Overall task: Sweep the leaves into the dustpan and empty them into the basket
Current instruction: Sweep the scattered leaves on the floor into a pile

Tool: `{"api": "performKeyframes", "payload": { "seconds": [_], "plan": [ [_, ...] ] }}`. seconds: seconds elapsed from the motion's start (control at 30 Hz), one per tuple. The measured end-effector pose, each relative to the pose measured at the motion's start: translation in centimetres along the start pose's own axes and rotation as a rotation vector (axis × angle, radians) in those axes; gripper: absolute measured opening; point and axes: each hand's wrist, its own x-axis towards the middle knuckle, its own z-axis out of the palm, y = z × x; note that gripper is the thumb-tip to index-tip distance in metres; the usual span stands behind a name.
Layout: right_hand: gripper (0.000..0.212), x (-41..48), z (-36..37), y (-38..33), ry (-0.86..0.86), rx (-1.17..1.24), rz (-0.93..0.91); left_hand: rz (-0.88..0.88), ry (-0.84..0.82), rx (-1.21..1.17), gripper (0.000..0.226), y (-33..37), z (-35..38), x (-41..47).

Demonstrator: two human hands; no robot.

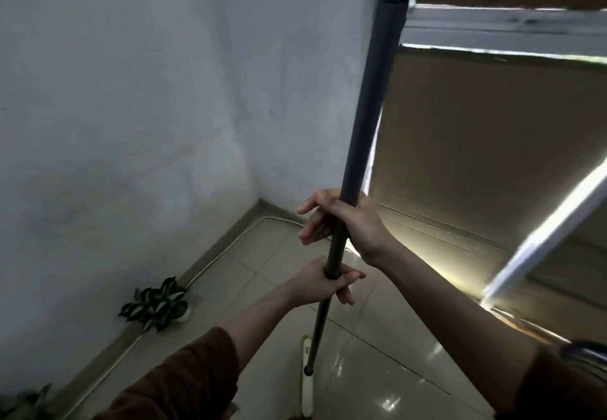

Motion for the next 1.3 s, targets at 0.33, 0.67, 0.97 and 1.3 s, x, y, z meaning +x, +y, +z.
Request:
{"api": "performKeyframes", "payload": {
  "seconds": [0.33, 0.67, 0.97, 1.3],
  "plan": [
    [0.042, -14.8, -12.5, -2.7, 0.370, -0.048, 0.036, 0.126, -0.441, 0.060, 0.032, 6.7, 16.8, 7.2],
    [0.045, -31.1, -20.5, -4.4, 0.915, -0.063, -0.022, 0.208, -0.795, 0.199, 0.037, 11.3, 31.4, 11.8],
    [0.044, -42.5, -23.7, -5.2, 1.311, -0.105, -0.014, 0.263, -0.979, 0.233, 0.058, 13.8, 42.6, 15.9],
    [0.046, -52.9, -27.1, -5.6, 1.678, -0.122, 0.069, 0.340, -1.135, 0.210, 0.054, 20.4, 57.3, 19.5]
  ]
}}
